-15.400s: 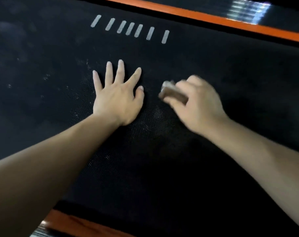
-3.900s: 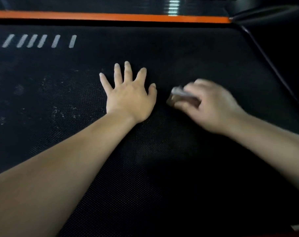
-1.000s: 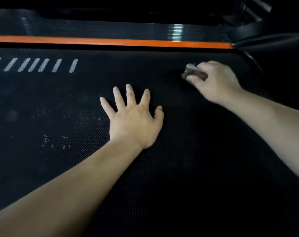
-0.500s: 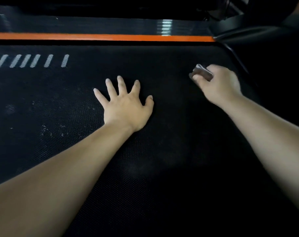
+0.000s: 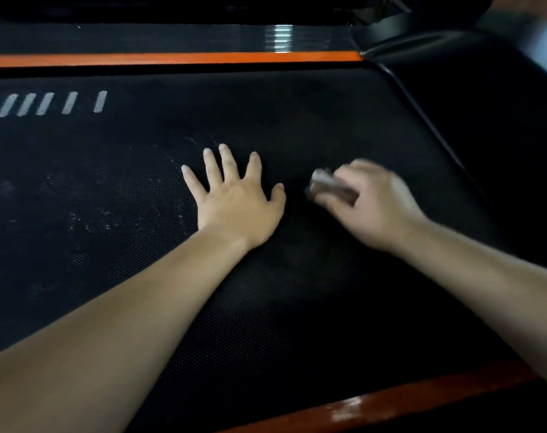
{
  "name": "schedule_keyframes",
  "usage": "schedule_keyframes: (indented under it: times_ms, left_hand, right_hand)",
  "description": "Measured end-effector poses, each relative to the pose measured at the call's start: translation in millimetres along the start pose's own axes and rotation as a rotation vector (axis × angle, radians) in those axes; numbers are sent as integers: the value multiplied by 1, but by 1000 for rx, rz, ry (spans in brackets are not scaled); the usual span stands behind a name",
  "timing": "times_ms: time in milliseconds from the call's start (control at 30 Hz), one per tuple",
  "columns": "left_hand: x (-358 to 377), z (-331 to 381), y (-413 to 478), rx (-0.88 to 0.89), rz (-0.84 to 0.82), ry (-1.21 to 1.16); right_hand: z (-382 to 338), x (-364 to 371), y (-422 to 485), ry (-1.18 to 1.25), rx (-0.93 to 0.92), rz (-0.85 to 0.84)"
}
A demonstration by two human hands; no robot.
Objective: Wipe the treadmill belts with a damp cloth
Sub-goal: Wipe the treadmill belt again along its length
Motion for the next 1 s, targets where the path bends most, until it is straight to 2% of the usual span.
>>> schedule_keyframes:
  times_ms: [100, 167, 233, 300, 367, 467, 533, 667, 733, 800, 867, 933, 1000]
  left_hand:
    - [4, 0, -2, 10, 36, 28]
    - [4, -1, -1, 14, 39, 34]
    - [4, 1, -1, 13, 29, 36]
    - [5, 1, 0, 0, 29, 26]
    - [5, 2, 1, -10, 30, 15]
    - [3, 4, 3, -30, 25, 2]
    - [1, 7, 4, -57, 12, -14]
    - [-1, 22, 9, -129, 29, -62]
    - [4, 30, 12, -130, 58, -76]
    - [7, 38, 17, -106, 79, -93]
    - [8, 44, 24, -63, 72, -107]
    - [11, 49, 27, -11, 53, -88]
    - [14, 50, 26, 13, 50, -61]
  right_hand:
    - [-7, -13, -37, 160, -152, -137]
    - [16, -16, -27, 96, -159, -57]
    - [43, -20, -7, -42, 2, 73]
    - [52, -21, -2, -135, 163, 128]
    - [34, -21, -17, -74, 64, 99]
    - [8, -27, -51, 126, -132, -114]
    - [21, -29, -43, 99, -152, -100]
    - [54, -30, -8, -121, 155, 98]
    - [41, -29, -21, -97, 95, 80]
    - [20, -32, -47, 36, -33, -15]
    - [23, -34, -51, 68, -74, -79]
    - [45, -28, -23, -35, -22, 5]
    - [73, -22, 14, -176, 176, 104]
Point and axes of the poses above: each hand's wrist, its own y-axis towards the middle knuckle, its own x-axis out of the palm, z = x × y, the point moved 1 cm from there along y, towards the middle knuckle, and after that the axes turned 15 degrees about z, right-handed, at the moved point
